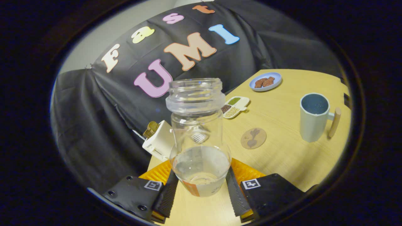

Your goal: Take the bottle from table, then pour the juice into the cup, finally place the bottle on the coaster

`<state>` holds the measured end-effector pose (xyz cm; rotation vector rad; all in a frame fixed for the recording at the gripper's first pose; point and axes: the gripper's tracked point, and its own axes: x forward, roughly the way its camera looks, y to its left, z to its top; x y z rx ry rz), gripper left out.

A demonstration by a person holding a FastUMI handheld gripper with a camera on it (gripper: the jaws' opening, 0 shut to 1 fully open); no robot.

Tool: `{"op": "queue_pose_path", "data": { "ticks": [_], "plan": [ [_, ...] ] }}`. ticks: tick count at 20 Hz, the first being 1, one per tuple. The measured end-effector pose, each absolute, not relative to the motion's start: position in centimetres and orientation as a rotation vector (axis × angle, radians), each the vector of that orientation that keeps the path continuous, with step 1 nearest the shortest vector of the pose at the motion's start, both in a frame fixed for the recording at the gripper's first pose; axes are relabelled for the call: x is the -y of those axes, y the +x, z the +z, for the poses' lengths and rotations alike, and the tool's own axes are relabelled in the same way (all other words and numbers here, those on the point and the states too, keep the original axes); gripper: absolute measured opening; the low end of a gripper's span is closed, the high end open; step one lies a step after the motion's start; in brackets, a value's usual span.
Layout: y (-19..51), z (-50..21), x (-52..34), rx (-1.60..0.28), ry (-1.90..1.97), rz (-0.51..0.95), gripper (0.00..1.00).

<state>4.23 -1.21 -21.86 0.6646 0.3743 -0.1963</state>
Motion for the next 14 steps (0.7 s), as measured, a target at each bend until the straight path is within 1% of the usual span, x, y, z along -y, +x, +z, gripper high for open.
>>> {"op": "queue_pose_path", "data": {
  "ticks": [14],
  "plan": [
    [5.8, -21.4, 7.1, -0.361, 0.948, -0.301, 0.77]
  ]
}}
